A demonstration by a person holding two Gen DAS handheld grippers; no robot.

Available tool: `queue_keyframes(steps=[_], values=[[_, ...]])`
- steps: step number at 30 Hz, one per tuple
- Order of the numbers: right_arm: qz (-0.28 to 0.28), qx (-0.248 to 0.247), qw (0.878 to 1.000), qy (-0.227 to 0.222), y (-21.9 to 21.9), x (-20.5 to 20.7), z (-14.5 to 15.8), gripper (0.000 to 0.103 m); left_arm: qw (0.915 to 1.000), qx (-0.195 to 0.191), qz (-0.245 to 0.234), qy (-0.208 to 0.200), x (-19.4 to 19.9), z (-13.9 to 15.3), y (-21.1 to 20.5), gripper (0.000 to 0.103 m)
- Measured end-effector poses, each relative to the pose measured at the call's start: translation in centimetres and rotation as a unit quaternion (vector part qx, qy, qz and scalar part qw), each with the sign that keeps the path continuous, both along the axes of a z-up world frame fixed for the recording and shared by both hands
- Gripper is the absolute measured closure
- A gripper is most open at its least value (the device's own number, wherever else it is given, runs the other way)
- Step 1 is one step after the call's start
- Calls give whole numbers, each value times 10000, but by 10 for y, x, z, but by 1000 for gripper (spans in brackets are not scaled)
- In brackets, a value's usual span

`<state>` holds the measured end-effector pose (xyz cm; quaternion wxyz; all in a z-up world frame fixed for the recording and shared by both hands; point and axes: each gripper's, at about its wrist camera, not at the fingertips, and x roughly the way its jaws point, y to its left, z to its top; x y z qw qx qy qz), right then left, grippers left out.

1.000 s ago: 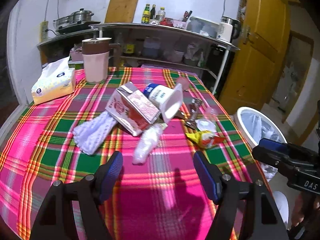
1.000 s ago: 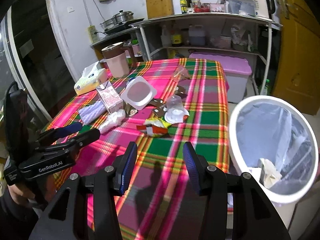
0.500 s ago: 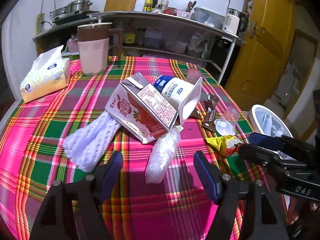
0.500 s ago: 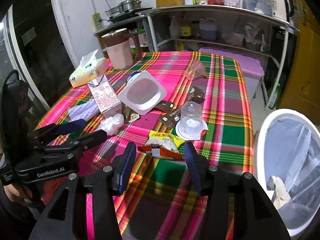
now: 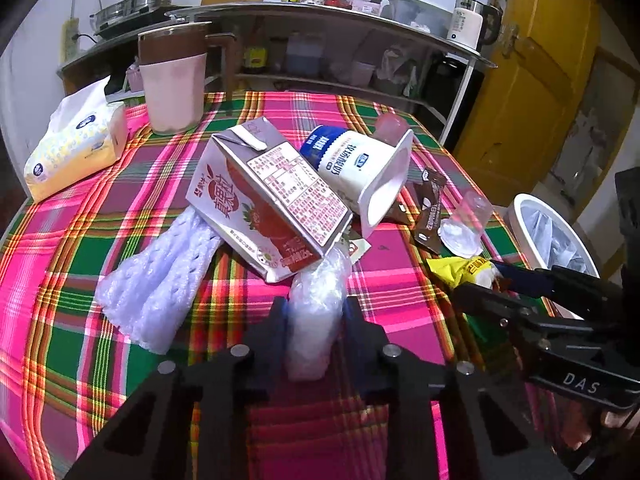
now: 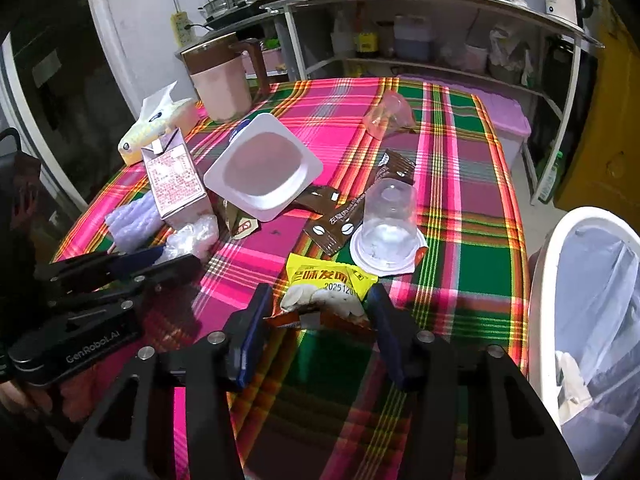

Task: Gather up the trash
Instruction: 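Grasp the clear plastic bag with the left tool while the right tool grasps the yellow snack wrapper, then carry both items over the white bin and open both tools to drop them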

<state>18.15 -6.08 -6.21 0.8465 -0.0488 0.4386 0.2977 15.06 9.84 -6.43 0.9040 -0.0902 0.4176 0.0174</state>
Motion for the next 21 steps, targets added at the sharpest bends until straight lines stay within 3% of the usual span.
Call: queue_keyframes(steps=[2,7,21], values=[[-3,-3,10000,-13,-1,-3,1,63,10000,5,-4,-29,-2,1,-1,76],[-13,5,10000,-52,-7,-11,4,68,9999,15,-61,-136,-14,6,-8,77],[-215,186,9988,-407,-40,-51,31,69,9985,-28,-288,-459,-56,32,-38,78]])
